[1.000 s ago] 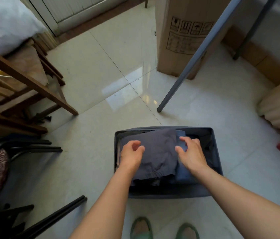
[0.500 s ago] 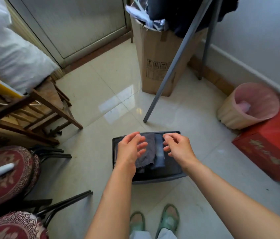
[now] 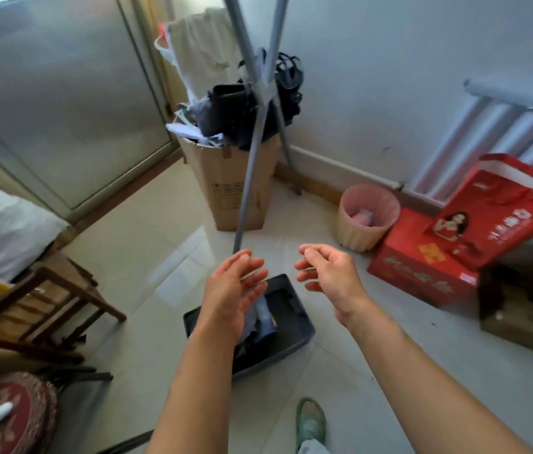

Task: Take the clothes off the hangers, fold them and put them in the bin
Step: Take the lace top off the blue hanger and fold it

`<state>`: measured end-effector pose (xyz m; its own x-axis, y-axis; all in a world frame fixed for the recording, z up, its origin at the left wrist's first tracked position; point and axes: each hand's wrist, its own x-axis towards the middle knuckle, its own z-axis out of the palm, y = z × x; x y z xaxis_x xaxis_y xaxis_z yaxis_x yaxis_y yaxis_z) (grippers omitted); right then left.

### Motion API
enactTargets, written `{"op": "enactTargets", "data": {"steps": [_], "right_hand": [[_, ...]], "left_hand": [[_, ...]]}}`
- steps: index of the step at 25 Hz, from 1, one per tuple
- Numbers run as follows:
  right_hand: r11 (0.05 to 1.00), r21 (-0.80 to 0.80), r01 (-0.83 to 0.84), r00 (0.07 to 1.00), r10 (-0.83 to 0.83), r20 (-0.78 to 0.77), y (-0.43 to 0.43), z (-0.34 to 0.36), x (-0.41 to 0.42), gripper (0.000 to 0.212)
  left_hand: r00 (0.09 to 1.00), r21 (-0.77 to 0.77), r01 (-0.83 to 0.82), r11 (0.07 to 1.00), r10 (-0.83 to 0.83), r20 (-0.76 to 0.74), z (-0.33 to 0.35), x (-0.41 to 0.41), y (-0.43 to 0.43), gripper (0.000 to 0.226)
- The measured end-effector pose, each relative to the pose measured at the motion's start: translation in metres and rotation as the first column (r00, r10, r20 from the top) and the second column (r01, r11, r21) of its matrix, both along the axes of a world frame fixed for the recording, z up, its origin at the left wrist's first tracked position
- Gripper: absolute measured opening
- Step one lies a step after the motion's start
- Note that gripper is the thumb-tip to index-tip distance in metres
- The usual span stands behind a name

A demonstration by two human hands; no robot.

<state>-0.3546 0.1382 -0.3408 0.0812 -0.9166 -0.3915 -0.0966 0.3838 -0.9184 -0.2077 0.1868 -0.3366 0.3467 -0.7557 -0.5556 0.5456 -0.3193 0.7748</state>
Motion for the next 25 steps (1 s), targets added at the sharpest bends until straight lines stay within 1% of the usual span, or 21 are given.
{"op": "enactTargets", "data": {"steps": [3,7,11,15,21,25], "right_hand": [[0.993,-0.076,0.094,0.994,-0.090,0.054,0.039,0.042,-0.033,0.018],[0.962,-0.154,0.226,0.974,-0.219,0.062,0.084,0.082,-0.088,0.018],[0.883,-0.228,0.411,0.912,-0.402,0.086,0.128,0.113,-0.160,0.017],[0.788,-0.282,0.547,0.834,-0.544,0.095,0.166,0.135,-0.232,0.016],[0.655,-0.355,0.666,0.725,-0.681,0.103,0.234,0.160,-0.362,0.016],[0.600,-0.406,0.689,0.681,-0.728,0.081,0.274,0.187,-0.448,0.017]], "left_hand": [[0.993,-0.073,0.117,0.990,-0.115,0.029,0.038,-0.027,0.020,0.015],[0.956,-0.140,0.293,0.946,-0.285,0.072,0.076,-0.072,0.038,0.014],[0.889,-0.206,0.458,0.865,-0.449,0.091,0.104,-0.143,0.051,0.014],[0.804,-0.270,0.589,0.762,-0.587,0.095,0.127,-0.223,0.069,0.014],[0.687,-0.353,0.691,0.631,-0.725,0.048,0.153,-0.363,0.113,0.014],[0.609,-0.381,0.750,0.541,-0.789,0.078,0.168,-0.454,0.148,0.017]]}}
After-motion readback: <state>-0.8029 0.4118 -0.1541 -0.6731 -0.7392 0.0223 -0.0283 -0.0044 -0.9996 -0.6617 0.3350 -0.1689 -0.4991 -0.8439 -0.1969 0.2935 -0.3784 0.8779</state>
